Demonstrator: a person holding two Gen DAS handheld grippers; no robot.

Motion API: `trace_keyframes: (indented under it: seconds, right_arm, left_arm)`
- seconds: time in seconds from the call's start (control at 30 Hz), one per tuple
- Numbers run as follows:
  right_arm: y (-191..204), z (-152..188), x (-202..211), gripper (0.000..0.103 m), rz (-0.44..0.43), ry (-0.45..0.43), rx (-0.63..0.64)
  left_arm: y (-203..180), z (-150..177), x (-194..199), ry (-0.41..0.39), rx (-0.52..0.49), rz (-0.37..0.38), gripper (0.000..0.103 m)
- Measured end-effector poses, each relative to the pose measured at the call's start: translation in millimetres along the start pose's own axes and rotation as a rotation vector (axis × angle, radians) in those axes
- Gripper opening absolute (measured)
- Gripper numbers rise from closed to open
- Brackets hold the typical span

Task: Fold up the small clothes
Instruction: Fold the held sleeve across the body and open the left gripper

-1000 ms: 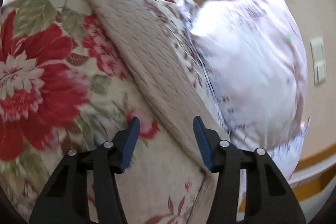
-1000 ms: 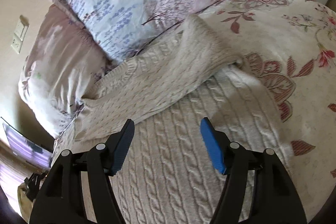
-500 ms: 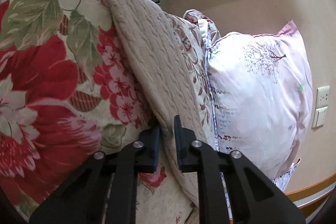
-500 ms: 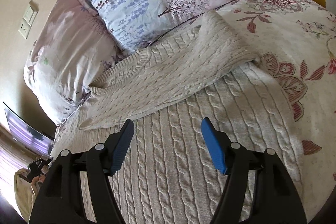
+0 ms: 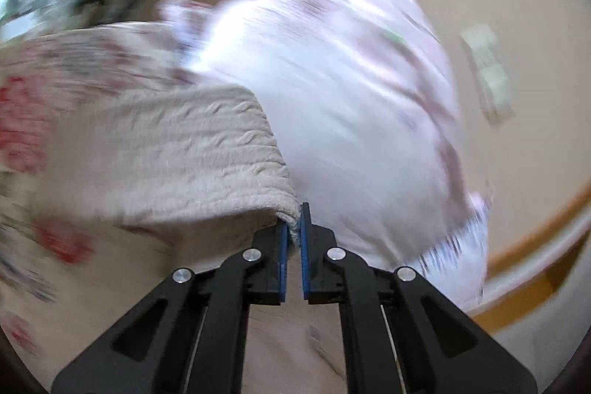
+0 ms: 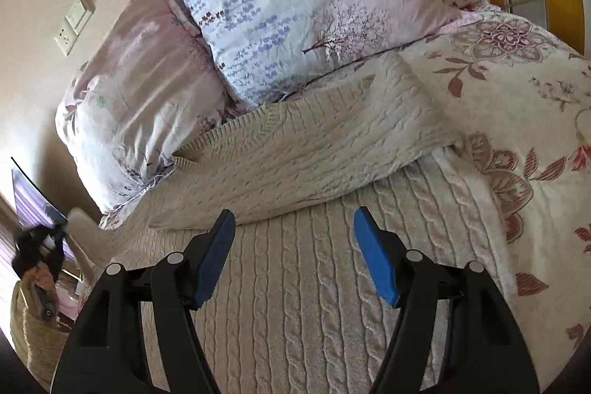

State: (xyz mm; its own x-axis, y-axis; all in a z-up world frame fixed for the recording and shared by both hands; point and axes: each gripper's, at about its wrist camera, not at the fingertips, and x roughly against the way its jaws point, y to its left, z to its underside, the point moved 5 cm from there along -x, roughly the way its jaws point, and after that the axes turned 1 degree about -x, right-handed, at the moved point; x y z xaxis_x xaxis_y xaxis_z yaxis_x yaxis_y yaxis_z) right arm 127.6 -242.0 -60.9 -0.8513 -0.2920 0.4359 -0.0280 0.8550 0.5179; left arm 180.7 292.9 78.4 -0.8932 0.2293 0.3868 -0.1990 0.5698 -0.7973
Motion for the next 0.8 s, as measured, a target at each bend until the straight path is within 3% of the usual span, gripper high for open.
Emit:
trace_keyframes:
  seconds: [0.13,0.2,0.3,0.43,0.53,0.6,0.7,0.8]
  right_arm:
    - [-3.9,0.5,1.6,0.068,0.001,-0.002,-0.012]
    - [-5.4,1.2,2.8,0.068,0.003,-0.003,-0.016]
    - [-7.0,1.9,5.6,0.068,0.012,-0.005,-0.008]
    - [-8.9,0.4,10.4,0.068,0.034,0.003,0.012]
    - [-2.8,-5.4,14.3,0.068,0.038,0.008,0.065]
    - [6.4,-9.2,12.8,0.068,0.025,0.021,0.107]
    - [38.4,-12.1,4.5,0.068,-0.034,0.065,0.216]
    - [83.1,-10.5,-9.0,0.068,-0.092,0.099,0.371]
  left_arm:
    - [-78.1,57.8,-38.7,0.14,-0.152,0.113,0.005]
    - [-105.8,89.7,-59.7,0.214,-0.222,0.131,0.005]
    - [-135.3,170.2,-113.0,0.37,-0.339,0.122,0.005]
    - [-137.1,237.7,-152.2,0.515,-0.459,0.059,0.012]
    - [-130.1,246.8,-145.0,0.562,-0.491,0.069,0.037]
    - [-124.2,238.3,-125.6,0.535,-0.509,0.077,0.05]
    - [-111.0,214.0,-91.1,0.469,-0.53,0.059,0.05]
    - [-89.5,182.8,-74.1,0.415,-0.514,-0.006,0.048]
